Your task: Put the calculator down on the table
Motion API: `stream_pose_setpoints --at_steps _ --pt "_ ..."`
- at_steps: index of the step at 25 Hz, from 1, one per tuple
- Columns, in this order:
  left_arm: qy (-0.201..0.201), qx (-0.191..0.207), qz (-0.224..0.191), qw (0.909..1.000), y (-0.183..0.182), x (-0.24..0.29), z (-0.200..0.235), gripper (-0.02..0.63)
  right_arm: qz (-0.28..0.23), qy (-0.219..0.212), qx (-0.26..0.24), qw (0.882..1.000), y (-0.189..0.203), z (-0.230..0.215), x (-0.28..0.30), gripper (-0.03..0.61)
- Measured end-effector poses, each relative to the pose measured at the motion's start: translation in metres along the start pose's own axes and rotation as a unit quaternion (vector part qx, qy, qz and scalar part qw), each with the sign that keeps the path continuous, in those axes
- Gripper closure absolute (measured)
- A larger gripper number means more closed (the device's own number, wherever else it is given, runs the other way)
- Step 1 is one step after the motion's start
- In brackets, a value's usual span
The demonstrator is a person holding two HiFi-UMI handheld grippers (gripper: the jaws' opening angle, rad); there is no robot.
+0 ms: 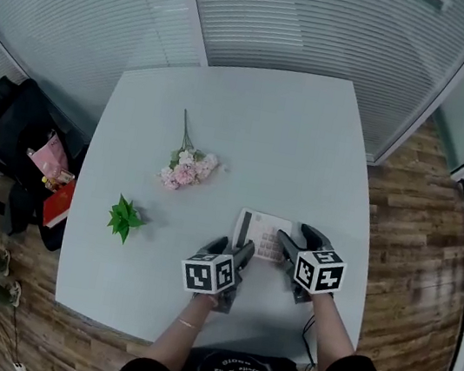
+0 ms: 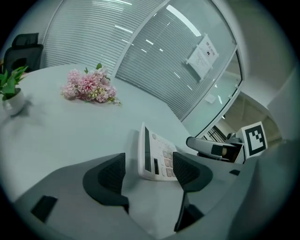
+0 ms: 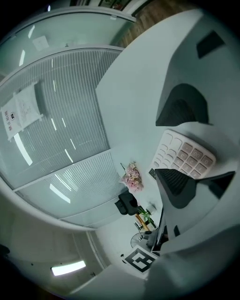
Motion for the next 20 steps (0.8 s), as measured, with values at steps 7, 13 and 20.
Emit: stream_pose_setpoints --at_steps 7,13,20 --pt "0.004 0.060 -0.034 0.9976 0.009 -0.041 -0.014 0.295 -0.026 -0.007 -0.068 0.997 0.005 0.039 -0.039 0.288" --pt "0.033 0.102 -0.076 0.9913 0.017 -0.089 -0.032 0.295 -0.050 -0.005 -0.115 0.992 0.011 0.075 -0.078 0.289" --pt "0.076 0.155 -0.106 0.9794 0.042 -0.144 -0.042 0.295 -0.079 0.001 -0.150 0.986 0.029 0.113 -0.122 0.290"
Point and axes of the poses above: the fingertips, and each gripper's own axes: x forward along the fingers, z to its left, y out of its underside, the point moved 4 cm from there along -x, backward along the fingers, and after that the axes turned 3 degrees about -z, right-handed, at the moved point
